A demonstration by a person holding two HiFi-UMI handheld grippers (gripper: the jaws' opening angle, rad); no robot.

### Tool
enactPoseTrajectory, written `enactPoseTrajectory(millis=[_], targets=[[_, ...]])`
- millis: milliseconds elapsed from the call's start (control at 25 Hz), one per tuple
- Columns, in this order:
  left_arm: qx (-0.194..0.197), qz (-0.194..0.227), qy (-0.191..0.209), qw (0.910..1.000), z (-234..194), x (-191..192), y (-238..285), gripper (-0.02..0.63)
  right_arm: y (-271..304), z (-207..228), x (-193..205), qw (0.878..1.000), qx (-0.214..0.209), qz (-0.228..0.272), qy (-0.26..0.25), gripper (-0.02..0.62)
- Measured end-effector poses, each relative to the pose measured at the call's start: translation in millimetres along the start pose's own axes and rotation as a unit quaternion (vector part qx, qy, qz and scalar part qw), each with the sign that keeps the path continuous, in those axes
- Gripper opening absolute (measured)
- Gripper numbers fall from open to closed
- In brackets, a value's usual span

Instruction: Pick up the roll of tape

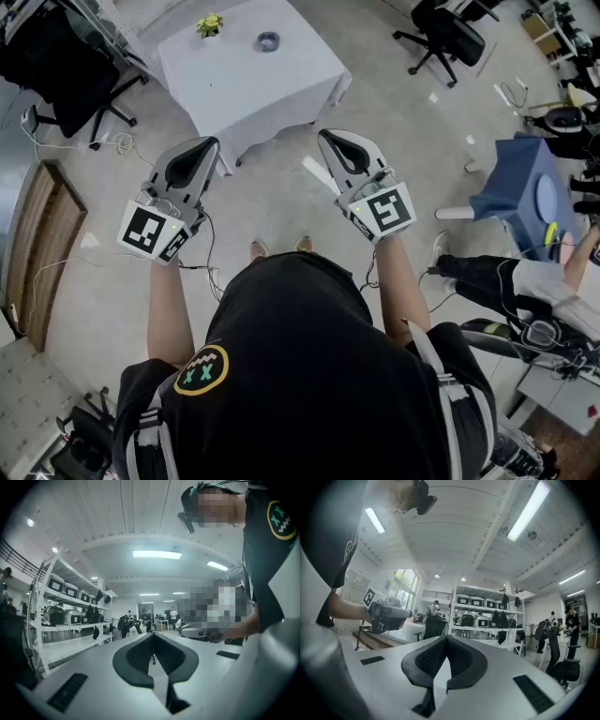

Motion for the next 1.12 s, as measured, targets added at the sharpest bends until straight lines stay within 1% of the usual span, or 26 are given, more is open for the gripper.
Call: enactPoseTrajectory(millis=[240, 400, 920, 1040, 1120], targets=[[-0.001, -0.001, -0.002, 1.0, -4.1, -0.3, 0.2, 0.018, 4.6, -0.2, -0.2, 1.0, -0.005, -0.005, -0.005, 0.018], [-0.001, -0.001, -0.001, 1.0, -3.0, -0.4, 0.0, 0.018, 6.2, 0.7, 1.5, 1.0, -0.009, -0.008, 0.004, 0.02], [-0.002, -0.002, 0.0, 1.0, -2.1, -0.2, -3.0, 0.018, 7.3, 0.5, 5.8, 1.0, -0.006, -0.008, 0.009, 0.022], [-0.003, -0.002, -0.001, 1.0, -1.6, 0.6, -4.2, 0.018, 6.5, -0.7, 6.4, 1.0, -0.014, -0.008, 0.015, 0.08], [-0.003, -0.002, -0.001, 1.0, -3.0, 1.1, -6.1, 0.018, 8.6, -4.2, 7.0, 1.0, -0.024, -0.012, 0.016, 0.16]])
Point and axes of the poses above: the fingertips, and each gripper's own axes: y forward along the fingers, z to its right, x out of its underside, the point moved 3 cm from there along -y, backward along the fingers, and after that the axes turned 1 degree about -z, right-handed, at the moved point
